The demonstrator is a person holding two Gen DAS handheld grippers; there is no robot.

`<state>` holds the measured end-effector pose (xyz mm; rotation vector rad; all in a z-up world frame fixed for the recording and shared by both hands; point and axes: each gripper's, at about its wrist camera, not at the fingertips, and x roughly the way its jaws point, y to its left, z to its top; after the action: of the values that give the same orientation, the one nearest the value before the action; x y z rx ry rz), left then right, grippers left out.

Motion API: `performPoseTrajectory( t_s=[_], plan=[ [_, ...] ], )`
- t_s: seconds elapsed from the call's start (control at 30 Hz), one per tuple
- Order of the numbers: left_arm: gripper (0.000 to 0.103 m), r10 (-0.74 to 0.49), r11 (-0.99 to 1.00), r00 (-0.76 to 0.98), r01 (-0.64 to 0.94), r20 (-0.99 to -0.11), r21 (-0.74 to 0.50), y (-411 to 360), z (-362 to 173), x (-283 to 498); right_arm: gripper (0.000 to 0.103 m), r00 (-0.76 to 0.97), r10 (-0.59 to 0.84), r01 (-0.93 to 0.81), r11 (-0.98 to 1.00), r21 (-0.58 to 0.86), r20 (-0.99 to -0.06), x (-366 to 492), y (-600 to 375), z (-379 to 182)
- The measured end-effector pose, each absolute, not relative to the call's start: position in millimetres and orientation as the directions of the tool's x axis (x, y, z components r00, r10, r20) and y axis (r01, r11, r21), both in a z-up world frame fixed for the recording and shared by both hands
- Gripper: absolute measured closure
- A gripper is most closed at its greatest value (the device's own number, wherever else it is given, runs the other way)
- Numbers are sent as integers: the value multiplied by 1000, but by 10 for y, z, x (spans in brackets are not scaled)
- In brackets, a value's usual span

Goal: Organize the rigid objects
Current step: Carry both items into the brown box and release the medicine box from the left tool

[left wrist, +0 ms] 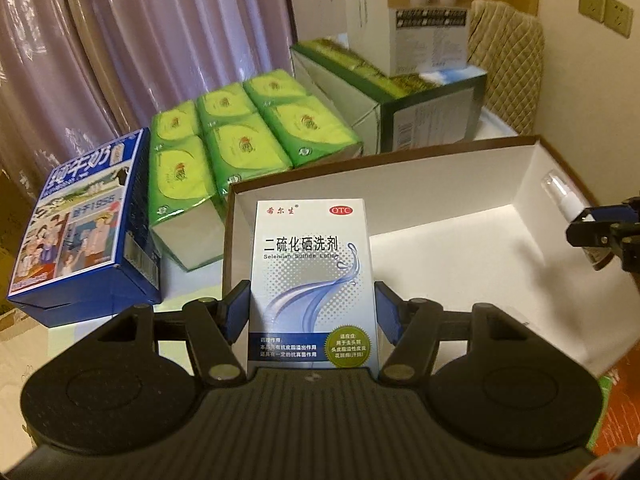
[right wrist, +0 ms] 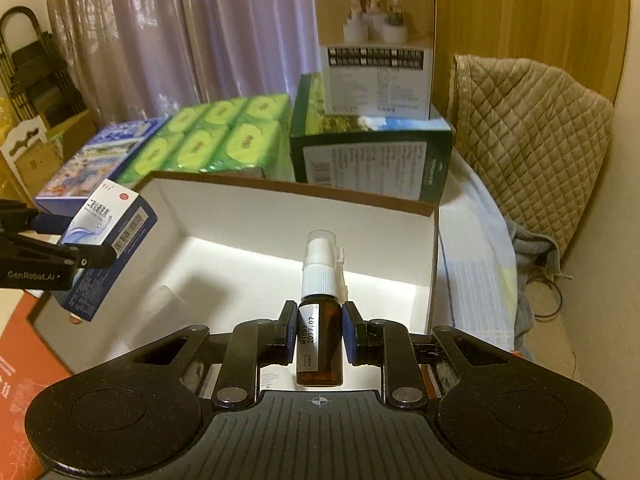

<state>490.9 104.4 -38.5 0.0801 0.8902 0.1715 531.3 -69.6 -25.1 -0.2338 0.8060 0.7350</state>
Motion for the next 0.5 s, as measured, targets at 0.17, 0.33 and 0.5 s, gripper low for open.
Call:
performPoseTrajectory(
  t_s=[0.17, 0.33, 0.5],
  plan=[
    [42, 194, 981, 588, -106, -785, 164, 1078, -525, 5131, 83, 454, 482, -671, 738, 69, -749, 5481, -624, -378],
    [42, 200, 979, 574, -93, -794, 180, 1110, -625, 5268, 83, 450, 465, -663, 746, 64, -762, 5610, -578, -468],
    [41, 210, 976, 579, -73, -788, 207, 1104, -704, 5357, 83, 448, 455, -660, 749, 60, -770, 5681, -535, -516]
  ],
)
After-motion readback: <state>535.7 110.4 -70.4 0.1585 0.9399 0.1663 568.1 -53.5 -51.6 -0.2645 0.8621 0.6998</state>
